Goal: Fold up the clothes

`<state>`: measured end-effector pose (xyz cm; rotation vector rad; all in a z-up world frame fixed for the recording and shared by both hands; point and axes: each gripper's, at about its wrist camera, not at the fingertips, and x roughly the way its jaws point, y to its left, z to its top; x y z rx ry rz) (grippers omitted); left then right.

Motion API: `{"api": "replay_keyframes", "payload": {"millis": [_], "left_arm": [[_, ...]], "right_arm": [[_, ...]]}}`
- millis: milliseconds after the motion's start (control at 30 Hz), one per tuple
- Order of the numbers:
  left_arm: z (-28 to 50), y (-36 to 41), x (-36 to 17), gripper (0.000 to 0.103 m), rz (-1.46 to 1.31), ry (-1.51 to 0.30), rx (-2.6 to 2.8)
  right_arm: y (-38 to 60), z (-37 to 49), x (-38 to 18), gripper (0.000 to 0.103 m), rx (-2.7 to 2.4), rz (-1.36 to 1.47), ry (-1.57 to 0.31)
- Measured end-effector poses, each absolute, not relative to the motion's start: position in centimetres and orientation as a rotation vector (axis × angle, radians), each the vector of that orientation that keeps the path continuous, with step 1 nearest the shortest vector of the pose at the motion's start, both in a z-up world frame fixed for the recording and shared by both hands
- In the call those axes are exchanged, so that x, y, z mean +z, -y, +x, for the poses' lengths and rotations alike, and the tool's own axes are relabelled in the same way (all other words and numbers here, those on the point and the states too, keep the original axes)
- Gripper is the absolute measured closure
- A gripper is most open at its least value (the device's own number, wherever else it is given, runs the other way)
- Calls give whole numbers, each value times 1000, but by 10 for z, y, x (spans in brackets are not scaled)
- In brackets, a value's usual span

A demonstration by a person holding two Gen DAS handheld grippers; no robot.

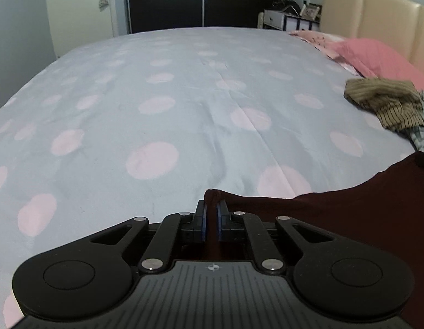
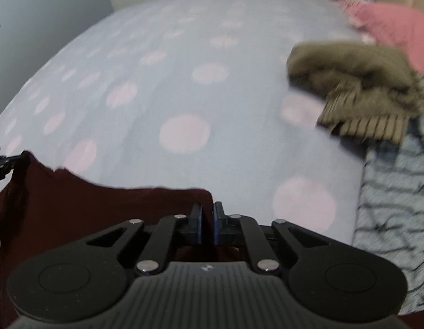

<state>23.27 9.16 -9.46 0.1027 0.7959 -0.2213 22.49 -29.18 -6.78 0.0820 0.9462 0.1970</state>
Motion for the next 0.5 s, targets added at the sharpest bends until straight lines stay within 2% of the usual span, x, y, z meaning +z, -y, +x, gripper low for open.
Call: {"api": "replay_keyframes", "payload": {"millis": [100,267,333,400,433,467,500], "left_arm": [[236,-86,-107,98,150,-847,-212],[243,-78,-122,97,197,-934,-223],[247,-80,-119,91,163,-934,-223],[247,-85,-113,77,114,-906,-229],[248,-86,-109,74,93,-884,-226],[248,-87,-105,69,72,-866,-226],[249,-87,-102,65,51,-848,-225]], "right_arm": [[292,229,-66,94,176,78,-947],[286,237,-98,94,138,37,-1072],[285,238,-105,91,135,23,-1095],[287,239,-103,81,144,30,-1090],[288,240,-101,74,147,39,-1083],[290,240,-96,64,142,47,-1065],[292,240,-92,62,142,55,-1040]]}}
